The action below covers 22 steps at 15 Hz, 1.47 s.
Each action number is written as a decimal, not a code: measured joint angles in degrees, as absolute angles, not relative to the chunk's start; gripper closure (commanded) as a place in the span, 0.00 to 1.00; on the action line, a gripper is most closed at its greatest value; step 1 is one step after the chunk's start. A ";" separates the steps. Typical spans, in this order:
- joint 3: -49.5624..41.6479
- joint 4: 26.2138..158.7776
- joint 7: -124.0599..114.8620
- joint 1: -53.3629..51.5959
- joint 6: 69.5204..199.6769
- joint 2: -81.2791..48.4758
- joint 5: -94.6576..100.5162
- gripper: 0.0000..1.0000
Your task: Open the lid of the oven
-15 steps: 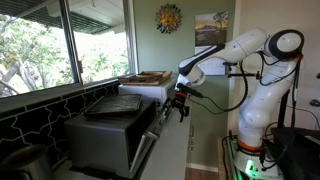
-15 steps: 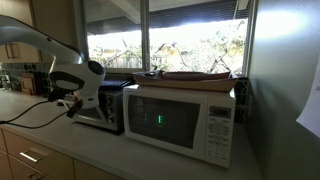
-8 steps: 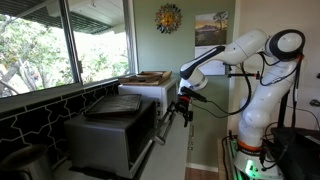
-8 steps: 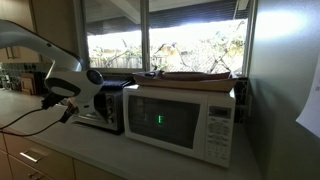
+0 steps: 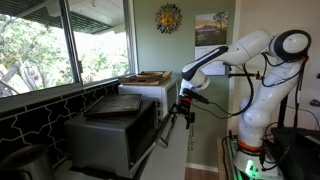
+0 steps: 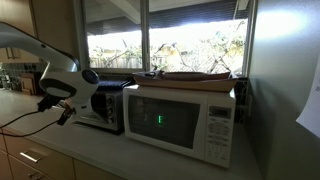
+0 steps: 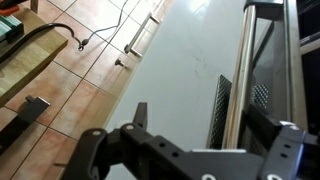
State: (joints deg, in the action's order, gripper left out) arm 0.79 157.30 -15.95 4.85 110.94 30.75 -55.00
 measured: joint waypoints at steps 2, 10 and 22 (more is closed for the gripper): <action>1.31 157.13 -15.95 5.27 110.96 30.75 -54.77 0.00; 3.62 157.05 -17.99 6.25 111.23 32.14 -51.38 0.00; 6.96 157.46 -27.63 6.02 109.51 33.35 -34.75 0.00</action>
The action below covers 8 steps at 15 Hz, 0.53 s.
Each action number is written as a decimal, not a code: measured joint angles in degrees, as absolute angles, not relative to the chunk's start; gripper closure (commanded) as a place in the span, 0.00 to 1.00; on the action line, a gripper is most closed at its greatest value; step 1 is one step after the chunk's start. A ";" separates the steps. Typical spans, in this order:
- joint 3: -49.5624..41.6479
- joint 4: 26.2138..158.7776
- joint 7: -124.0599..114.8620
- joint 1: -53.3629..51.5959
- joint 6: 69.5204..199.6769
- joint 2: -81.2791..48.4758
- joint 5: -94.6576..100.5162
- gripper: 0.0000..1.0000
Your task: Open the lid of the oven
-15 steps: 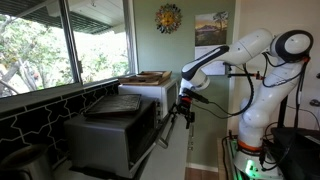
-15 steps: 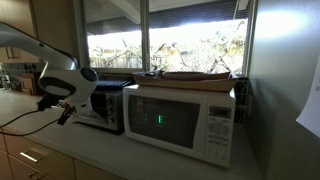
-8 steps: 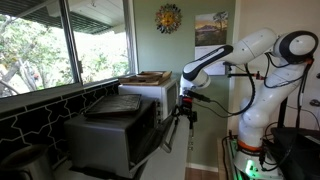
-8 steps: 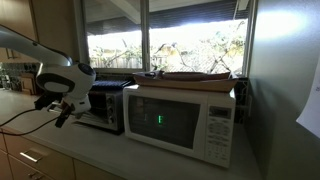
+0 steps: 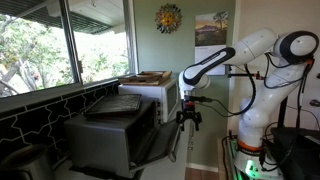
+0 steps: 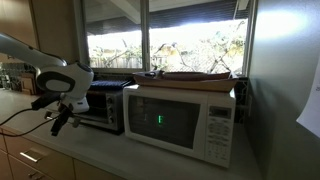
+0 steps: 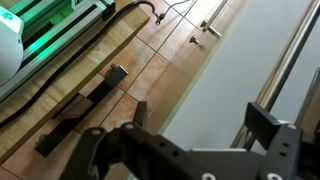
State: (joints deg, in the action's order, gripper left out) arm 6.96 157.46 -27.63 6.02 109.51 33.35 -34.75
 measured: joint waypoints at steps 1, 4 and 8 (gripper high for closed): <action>6.96 157.44 -28.00 5.99 109.13 33.39 -33.82 0.00; 6.96 157.30 -28.57 5.97 107.96 33.80 -30.69 0.00; 6.95 156.92 -29.27 5.84 107.79 35.48 -29.79 0.00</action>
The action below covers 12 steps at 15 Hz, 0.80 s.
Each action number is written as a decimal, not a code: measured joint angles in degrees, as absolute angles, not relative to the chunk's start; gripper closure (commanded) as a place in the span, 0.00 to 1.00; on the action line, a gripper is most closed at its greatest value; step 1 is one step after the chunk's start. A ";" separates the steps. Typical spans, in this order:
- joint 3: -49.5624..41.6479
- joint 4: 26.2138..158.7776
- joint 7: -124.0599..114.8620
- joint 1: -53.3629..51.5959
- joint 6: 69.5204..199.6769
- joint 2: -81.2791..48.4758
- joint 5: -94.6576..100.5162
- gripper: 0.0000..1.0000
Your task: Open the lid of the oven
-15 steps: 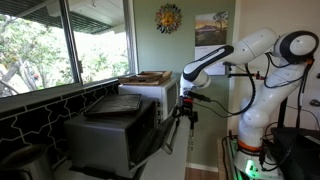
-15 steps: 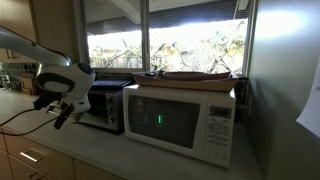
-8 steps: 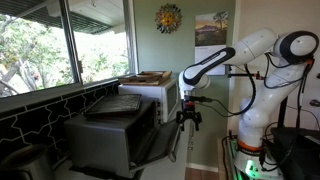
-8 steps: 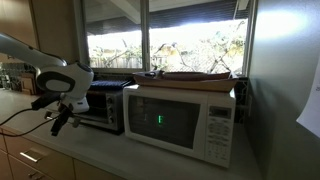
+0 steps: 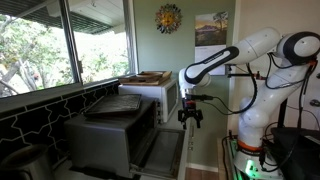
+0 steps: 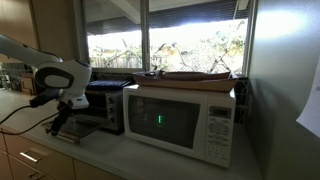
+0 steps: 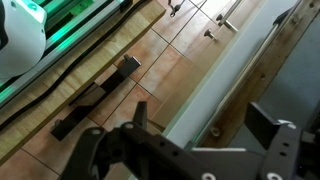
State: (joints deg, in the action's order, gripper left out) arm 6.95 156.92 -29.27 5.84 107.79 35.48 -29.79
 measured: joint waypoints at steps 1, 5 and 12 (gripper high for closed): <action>6.95 156.91 -29.32 5.71 107.76 36.10 -29.79 0.00; 7.15 156.29 -29.96 4.82 107.45 39.23 -29.79 0.00; 9.67 149.90 -29.30 1.82 100.40 44.01 -26.91 0.00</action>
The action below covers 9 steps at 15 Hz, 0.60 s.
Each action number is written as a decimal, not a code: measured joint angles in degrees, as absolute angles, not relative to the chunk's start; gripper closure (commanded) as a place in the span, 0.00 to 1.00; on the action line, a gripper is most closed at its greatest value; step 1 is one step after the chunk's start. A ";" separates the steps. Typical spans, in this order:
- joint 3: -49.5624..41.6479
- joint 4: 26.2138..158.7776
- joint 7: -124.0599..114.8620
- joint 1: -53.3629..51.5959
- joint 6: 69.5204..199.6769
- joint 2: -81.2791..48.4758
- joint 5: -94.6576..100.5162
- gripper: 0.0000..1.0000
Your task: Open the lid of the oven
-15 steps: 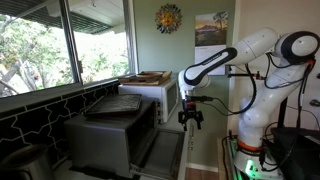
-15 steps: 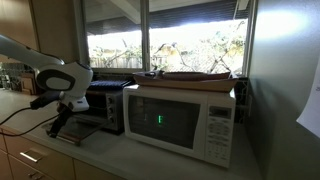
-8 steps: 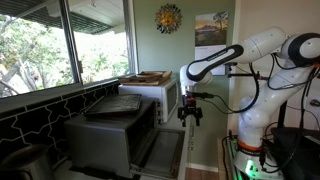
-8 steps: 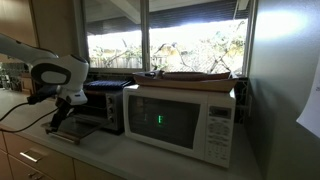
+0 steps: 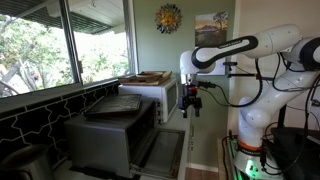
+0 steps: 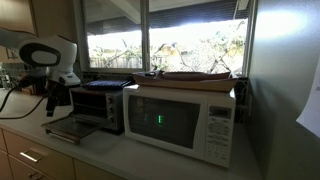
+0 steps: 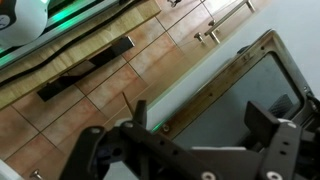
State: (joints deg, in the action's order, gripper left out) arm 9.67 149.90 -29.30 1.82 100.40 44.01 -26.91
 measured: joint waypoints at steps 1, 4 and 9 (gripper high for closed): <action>10.38 148.53 -28.60 1.38 99.93 44.08 -25.69 0.00; 12.59 144.76 -25.80 0.16 99.89 43.86 -22.42 0.00; 14.40 138.75 -18.40 -2.86 99.89 42.24 -18.41 0.00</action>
